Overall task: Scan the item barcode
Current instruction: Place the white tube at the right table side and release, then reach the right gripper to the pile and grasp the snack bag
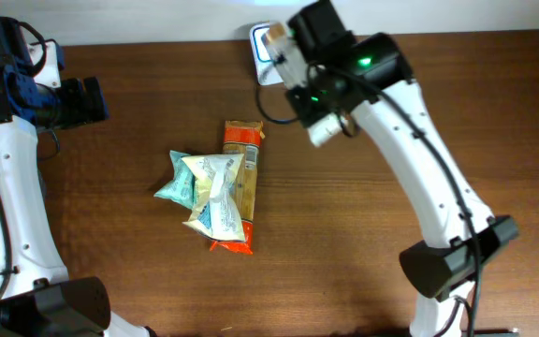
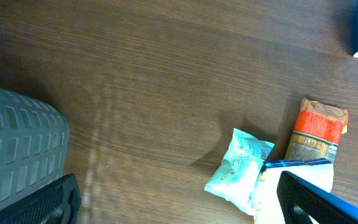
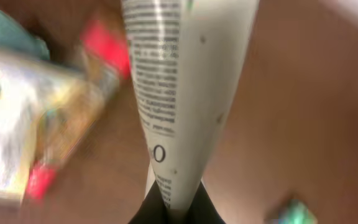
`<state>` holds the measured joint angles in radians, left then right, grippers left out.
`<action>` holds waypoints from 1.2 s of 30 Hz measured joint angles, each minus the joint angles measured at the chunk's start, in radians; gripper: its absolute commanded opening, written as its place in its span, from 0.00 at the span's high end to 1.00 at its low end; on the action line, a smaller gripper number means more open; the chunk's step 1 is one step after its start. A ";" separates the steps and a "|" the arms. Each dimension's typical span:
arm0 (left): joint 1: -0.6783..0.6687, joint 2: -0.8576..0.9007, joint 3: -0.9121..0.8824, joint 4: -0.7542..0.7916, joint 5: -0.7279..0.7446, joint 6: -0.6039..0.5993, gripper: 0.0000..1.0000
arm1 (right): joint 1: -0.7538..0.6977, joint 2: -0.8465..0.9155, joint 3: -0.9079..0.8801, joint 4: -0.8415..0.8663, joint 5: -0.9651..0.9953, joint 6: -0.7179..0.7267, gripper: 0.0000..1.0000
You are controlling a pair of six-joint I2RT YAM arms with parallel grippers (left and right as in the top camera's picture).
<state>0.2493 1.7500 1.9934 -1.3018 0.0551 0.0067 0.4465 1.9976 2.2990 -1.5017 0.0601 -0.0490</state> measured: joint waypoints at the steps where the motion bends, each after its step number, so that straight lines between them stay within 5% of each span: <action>1: 0.000 0.000 0.000 0.000 0.000 0.000 0.01 | -0.032 0.000 0.000 -0.053 -0.011 0.016 0.96; 6: 0.000 0.000 0.000 0.000 0.000 0.000 0.01 | -0.240 0.006 -0.131 -0.111 -0.021 0.053 0.96; 17: 0.000 0.000 0.000 0.000 0.000 0.000 0.01 | -0.471 0.018 -0.715 0.237 -0.025 0.053 0.96; 19: 0.000 0.000 0.000 0.000 0.000 0.000 0.01 | -0.527 0.018 -0.760 0.283 -0.025 0.053 0.66; 21: 0.000 0.000 0.000 0.000 0.000 0.000 0.01 | -0.554 0.017 -0.764 0.296 -0.021 0.055 0.54; 27: 0.000 0.000 0.000 -0.001 0.000 0.000 0.01 | -0.554 0.018 -0.735 0.210 -0.067 0.050 0.49; 30: 0.000 0.000 0.000 0.000 0.000 0.000 0.01 | -0.537 0.016 -0.608 0.163 -0.299 0.021 0.49; 36: 0.000 0.000 0.000 0.000 0.000 0.000 0.01 | -0.228 0.014 -0.560 0.279 -0.683 0.032 0.44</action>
<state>0.2493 1.7500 1.9934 -1.3022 0.0551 0.0067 0.2184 2.0121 1.7393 -1.2224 -0.6228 -0.0170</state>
